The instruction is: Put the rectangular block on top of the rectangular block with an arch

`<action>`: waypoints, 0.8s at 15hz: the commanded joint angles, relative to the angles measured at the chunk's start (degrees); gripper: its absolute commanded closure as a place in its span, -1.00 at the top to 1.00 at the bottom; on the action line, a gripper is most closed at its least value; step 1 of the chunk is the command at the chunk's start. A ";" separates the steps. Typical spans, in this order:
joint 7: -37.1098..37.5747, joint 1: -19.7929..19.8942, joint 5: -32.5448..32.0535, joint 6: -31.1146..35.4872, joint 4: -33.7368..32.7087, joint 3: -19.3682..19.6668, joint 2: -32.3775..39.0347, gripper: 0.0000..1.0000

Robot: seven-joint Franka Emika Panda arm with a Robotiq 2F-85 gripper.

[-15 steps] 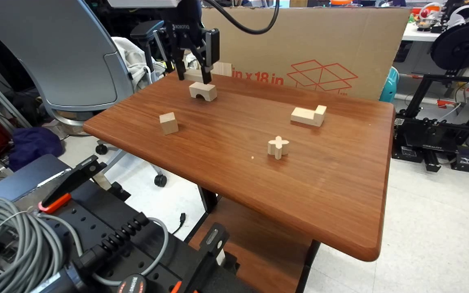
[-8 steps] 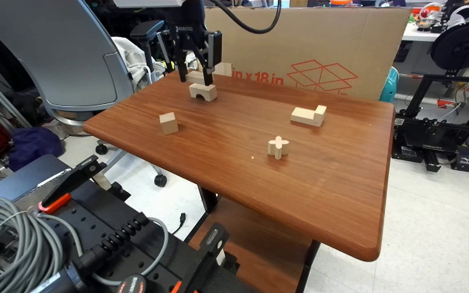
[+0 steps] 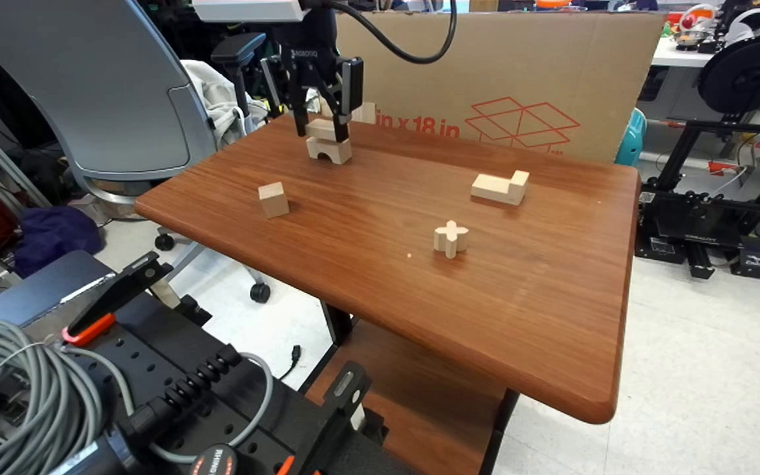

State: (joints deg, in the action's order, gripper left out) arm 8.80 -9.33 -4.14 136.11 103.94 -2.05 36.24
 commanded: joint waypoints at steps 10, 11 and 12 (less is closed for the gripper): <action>-1.72 0.21 0.68 -0.33 2.01 -0.72 -3.05 1.00; -2.31 0.79 1.45 -0.46 4.68 -1.23 -5.93 1.00; -2.60 1.09 1.76 -0.55 7.76 -1.45 -9.28 1.00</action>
State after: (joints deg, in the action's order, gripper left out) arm 8.09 -9.56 -3.93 136.11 103.50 -2.31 35.99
